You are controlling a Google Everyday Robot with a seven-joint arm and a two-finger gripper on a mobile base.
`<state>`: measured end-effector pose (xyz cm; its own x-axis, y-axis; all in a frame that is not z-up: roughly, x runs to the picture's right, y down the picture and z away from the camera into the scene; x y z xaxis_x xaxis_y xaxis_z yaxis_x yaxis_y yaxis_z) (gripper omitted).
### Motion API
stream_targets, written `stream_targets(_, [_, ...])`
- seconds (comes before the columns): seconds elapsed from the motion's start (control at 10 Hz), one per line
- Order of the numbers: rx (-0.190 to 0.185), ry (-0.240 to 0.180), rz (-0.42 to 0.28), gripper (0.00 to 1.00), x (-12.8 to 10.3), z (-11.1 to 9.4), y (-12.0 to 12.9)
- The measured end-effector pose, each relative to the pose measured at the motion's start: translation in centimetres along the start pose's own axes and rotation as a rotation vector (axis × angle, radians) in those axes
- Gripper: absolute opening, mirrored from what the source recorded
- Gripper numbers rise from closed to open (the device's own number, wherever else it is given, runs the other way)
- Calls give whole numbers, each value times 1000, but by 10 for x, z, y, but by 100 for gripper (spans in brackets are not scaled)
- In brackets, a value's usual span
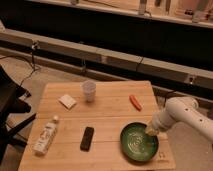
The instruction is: Push the ceramic bowl across the table
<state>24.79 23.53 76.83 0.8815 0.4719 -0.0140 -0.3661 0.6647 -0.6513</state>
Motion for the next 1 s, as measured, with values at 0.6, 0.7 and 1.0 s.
stream_targets(0.6, [-6,-17,10,4,-5,2,-4])
stream_targets(0.7, [-7,-20,10,4,-6,3,-5])
stream_targets(1.0, [-9,-27,12,4,-9,4,-6])
